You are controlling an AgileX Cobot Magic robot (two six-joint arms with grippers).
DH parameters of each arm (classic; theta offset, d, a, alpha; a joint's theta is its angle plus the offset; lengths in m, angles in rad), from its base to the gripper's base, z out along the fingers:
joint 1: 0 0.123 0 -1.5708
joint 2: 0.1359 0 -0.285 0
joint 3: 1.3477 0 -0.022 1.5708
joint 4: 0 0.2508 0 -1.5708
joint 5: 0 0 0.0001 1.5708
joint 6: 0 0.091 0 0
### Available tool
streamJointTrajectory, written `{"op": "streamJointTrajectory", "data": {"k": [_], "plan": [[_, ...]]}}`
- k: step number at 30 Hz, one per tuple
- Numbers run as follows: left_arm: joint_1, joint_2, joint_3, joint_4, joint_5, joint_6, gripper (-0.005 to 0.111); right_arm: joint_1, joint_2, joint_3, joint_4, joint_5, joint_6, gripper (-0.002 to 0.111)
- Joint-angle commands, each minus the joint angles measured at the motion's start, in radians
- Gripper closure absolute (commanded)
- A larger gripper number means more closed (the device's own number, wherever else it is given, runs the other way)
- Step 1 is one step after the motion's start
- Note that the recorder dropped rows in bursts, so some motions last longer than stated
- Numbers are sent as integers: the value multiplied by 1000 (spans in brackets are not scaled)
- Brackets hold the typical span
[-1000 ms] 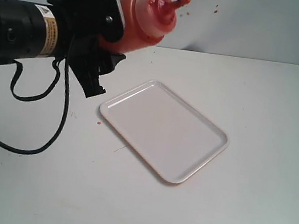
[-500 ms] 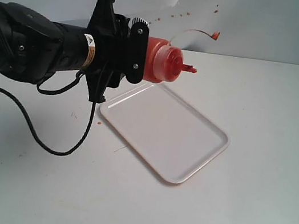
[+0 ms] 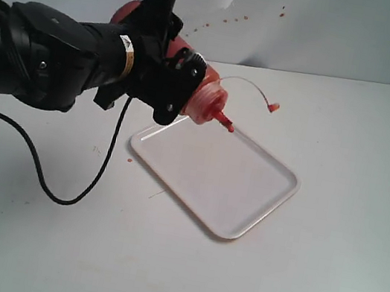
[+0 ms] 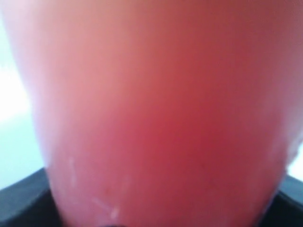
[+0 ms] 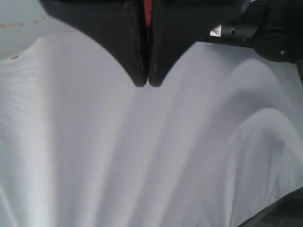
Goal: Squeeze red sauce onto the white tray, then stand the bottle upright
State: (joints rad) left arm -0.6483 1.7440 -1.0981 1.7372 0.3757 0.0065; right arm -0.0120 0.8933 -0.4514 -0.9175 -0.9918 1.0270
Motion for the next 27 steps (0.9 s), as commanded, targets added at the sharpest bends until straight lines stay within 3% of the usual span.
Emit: {"op": "streamJointTrajectory", "data": {"k": [1, 7, 12, 14, 17, 20, 22, 24, 27], "plan": [[-55, -8, -19, 7, 51, 173, 107, 4, 260, -132, -59, -79, 56, 108], [-78, -8, -25, 7, 83, 289, 107, 4, 499, -293, -323, 3, 58, 108], [-78, -8, -25, 7, 170, 429, 107, 4, 647, -385, -388, -1, 58, 105], [-78, -8, -27, 7, 179, 469, 107, 4, 696, -408, -399, -3, 58, 95], [-78, -8, -38, 7, 177, 501, 107, 4, 767, -436, -417, -3, 58, 70], [-78, -8, -54, 7, 177, 557, 107, 29, 836, -447, -426, -10, 54, 31], [-78, -8, -59, 7, 177, 595, 107, 62, 874, -447, -424, -20, 16, 12], [-78, -8, -59, 7, 177, 658, 107, 101, 898, -447, -410, -35, -65, 3], [-78, -8, -59, 7, 177, 698, 107, 157, 905, -447, -367, -38, -179, 3]]}}
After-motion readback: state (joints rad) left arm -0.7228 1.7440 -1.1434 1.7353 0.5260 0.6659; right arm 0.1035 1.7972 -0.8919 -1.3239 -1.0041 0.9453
